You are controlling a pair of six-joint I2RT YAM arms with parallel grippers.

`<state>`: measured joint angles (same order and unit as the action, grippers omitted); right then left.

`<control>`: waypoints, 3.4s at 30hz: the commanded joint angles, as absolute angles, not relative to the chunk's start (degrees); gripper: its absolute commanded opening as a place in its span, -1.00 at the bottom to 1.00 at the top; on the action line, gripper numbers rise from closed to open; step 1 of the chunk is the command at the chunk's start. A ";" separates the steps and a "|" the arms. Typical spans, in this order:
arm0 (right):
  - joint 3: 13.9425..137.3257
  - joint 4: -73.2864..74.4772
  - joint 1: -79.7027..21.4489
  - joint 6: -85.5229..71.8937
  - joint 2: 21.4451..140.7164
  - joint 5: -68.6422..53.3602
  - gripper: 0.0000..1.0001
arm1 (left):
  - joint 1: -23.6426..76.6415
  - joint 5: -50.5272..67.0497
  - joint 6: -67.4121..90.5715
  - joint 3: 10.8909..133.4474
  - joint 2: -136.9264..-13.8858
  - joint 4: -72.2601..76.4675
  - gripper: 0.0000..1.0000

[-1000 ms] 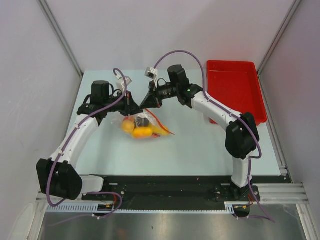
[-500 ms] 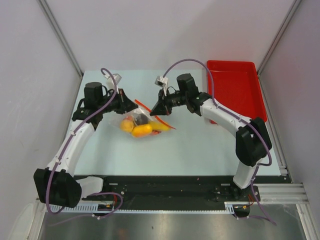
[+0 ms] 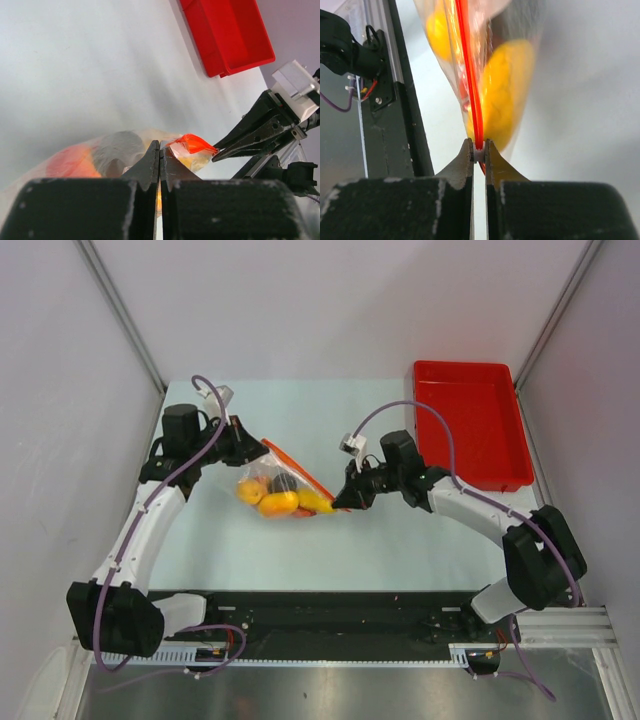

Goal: Open the zip-top bag and remove the fake food

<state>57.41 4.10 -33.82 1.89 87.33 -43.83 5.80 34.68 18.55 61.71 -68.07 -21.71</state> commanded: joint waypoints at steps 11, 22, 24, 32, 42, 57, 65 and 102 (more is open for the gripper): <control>58.96 18.28 -33.57 0.36 80.07 -38.32 -0.04 | 3.60 45.08 17.23 65.56 -68.20 -12.30 -1.00; 79.69 12.48 -35.24 -2.64 92.26 -32.52 0.25 | 4.30 49.84 14.15 63.63 -67.59 -15.03 -1.00; 82.60 13.18 -36.21 -2.03 94.30 -32.69 0.21 | 4.74 50.10 13.98 63.55 -67.67 -15.64 -1.00; 86.04 13.10 -37.35 -2.28 96.24 -33.75 0.06 | 7.03 50.80 13.88 62.84 -67.41 -15.91 -1.00; 86.22 11.78 -37.09 -3.16 94.65 -35.15 0.12 | 8.44 51.50 13.01 61.35 -67.67 -16.43 -1.00; 87.45 11.87 -35.77 -3.25 94.57 -38.05 0.00 | 8.96 51.24 11.60 60.82 -68.82 -17.58 -1.00; 87.80 11.43 -36.03 -2.64 96.94 -39.29 -0.08 | 8.97 51.24 11.25 61.35 -68.91 -18.19 -1.00; 79.19 9.58 -35.69 -2.02 92.38 -39.38 0.05 | 9.05 53.88 15.38 62.40 -69.96 -13.97 -1.00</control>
